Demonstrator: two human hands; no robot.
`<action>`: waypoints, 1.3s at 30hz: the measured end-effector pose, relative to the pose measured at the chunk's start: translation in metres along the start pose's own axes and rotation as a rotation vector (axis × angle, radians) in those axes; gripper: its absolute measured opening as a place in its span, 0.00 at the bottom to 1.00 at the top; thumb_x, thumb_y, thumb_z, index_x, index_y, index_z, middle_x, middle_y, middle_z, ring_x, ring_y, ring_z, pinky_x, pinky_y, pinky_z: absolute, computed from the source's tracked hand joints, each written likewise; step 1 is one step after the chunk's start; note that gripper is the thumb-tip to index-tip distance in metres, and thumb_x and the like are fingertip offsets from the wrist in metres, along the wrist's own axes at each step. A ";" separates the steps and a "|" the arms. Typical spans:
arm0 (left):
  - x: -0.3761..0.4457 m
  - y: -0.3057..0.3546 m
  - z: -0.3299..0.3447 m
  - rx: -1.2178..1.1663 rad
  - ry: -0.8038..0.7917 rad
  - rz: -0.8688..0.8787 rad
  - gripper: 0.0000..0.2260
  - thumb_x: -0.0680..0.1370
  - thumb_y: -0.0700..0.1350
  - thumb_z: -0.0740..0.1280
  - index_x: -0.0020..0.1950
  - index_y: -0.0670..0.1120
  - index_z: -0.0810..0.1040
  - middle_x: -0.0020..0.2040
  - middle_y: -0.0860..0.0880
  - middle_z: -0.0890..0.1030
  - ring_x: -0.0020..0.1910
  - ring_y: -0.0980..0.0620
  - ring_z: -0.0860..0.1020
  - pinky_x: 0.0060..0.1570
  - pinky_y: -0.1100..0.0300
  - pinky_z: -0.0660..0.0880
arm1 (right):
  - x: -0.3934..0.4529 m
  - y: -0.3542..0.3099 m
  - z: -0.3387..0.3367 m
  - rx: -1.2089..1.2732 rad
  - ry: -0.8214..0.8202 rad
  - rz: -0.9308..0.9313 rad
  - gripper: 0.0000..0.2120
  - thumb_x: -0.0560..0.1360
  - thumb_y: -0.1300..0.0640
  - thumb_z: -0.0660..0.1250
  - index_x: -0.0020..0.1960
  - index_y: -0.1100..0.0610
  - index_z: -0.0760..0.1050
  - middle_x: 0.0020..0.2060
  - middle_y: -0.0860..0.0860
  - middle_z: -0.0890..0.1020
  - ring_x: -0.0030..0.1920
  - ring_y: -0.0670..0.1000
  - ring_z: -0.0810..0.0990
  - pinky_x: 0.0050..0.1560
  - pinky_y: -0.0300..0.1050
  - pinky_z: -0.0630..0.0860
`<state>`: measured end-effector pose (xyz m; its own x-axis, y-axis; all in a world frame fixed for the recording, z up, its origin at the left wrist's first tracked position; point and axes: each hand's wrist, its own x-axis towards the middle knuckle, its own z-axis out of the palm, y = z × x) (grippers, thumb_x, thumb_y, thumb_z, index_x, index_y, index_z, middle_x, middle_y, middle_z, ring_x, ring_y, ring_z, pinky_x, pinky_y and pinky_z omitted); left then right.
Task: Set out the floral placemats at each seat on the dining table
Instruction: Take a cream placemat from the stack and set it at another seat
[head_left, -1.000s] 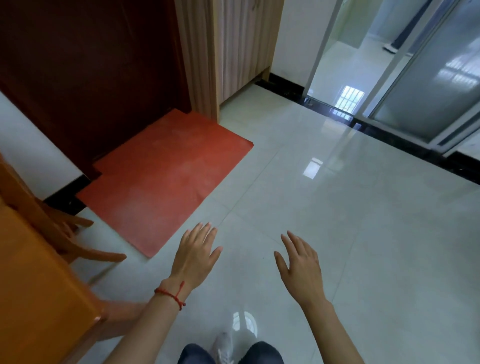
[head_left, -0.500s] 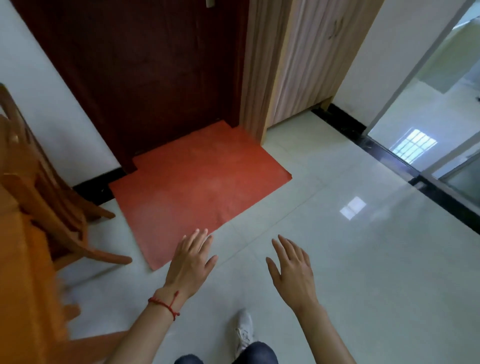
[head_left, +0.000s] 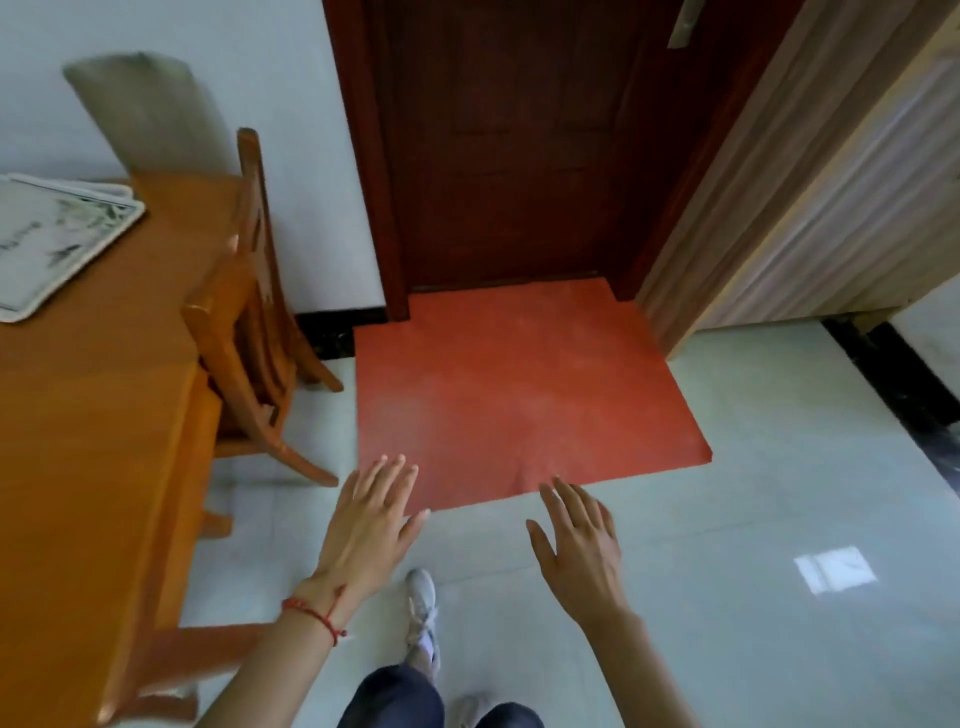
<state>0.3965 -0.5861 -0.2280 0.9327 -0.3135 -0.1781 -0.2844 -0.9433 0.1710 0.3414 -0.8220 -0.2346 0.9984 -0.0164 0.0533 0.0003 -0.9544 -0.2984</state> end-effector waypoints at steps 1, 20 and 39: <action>0.007 -0.007 -0.003 0.007 -0.006 -0.026 0.32 0.80 0.58 0.40 0.61 0.42 0.76 0.60 0.44 0.79 0.59 0.44 0.77 0.55 0.45 0.75 | 0.015 -0.003 0.002 0.001 -0.007 -0.021 0.27 0.79 0.45 0.44 0.58 0.58 0.76 0.58 0.54 0.80 0.57 0.55 0.79 0.57 0.47 0.74; 0.199 -0.106 -0.070 -0.021 0.021 -0.200 0.33 0.79 0.59 0.39 0.60 0.42 0.77 0.58 0.43 0.80 0.58 0.44 0.78 0.54 0.45 0.75 | 0.280 -0.043 0.021 0.006 0.087 -0.199 0.19 0.73 0.50 0.57 0.58 0.59 0.75 0.57 0.56 0.80 0.56 0.57 0.79 0.55 0.53 0.75; 0.321 -0.132 -0.119 0.002 0.179 -0.570 0.31 0.79 0.60 0.40 0.64 0.43 0.74 0.63 0.44 0.77 0.65 0.44 0.73 0.67 0.48 0.62 | 0.506 -0.044 0.013 0.035 0.042 -0.494 0.22 0.74 0.48 0.55 0.59 0.59 0.76 0.59 0.56 0.79 0.59 0.57 0.77 0.62 0.49 0.64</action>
<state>0.7597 -0.5488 -0.1929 0.9612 0.2653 -0.0751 0.2718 -0.9577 0.0946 0.8472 -0.7844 -0.2069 0.8753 0.4227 0.2348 0.4755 -0.8407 -0.2591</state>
